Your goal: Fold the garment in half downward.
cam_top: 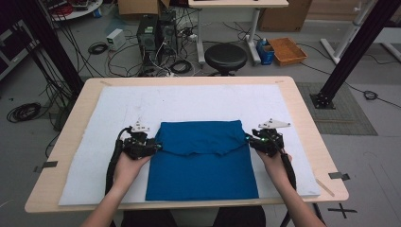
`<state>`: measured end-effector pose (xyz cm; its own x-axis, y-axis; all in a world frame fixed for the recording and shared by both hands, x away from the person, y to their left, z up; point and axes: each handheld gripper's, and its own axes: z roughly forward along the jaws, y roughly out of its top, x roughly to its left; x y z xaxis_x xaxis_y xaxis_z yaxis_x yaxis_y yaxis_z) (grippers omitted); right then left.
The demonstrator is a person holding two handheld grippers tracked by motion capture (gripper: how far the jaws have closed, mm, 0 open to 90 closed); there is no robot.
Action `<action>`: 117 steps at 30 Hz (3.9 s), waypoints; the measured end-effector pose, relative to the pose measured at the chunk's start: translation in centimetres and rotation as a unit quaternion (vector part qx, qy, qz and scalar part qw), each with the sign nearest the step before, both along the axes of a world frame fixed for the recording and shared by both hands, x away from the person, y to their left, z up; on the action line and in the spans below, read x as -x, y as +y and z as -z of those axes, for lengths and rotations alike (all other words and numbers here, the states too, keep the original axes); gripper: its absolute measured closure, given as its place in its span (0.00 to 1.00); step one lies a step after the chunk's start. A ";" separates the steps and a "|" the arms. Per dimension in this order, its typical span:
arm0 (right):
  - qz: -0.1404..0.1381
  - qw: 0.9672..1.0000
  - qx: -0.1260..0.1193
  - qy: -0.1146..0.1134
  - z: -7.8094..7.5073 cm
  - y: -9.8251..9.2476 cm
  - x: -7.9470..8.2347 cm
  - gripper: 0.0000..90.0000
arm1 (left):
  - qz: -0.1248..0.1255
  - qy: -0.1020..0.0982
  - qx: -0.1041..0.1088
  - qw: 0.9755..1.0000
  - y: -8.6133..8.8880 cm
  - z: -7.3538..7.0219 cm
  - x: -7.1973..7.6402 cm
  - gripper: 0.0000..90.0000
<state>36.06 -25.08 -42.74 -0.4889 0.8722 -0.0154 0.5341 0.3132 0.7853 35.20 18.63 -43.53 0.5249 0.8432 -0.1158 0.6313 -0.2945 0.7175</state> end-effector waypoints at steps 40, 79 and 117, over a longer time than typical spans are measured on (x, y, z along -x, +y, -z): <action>-0.062 0.998 0.006 -0.009 -2.2 1.0 4.0 0.98 | 0.059 -0.024 0.036 0.997 0.3 -3.8 3.5 0.98; -0.046 0.989 -0.117 0.083 -0.8 -0.5 3.0 0.94 | 0.061 -0.009 0.044 0.997 0.3 -2.4 2.8 0.97; -0.044 0.993 -0.089 0.066 -2.1 -0.1 2.5 0.99 | 0.059 -0.011 0.049 0.997 0.4 -2.5 2.5 0.97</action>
<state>33.53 -25.17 -40.63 -0.5504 0.8094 0.2049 0.6132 0.2253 0.7571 32.69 19.01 -41.03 0.6228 0.7609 -0.1821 0.5798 -0.2926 0.7604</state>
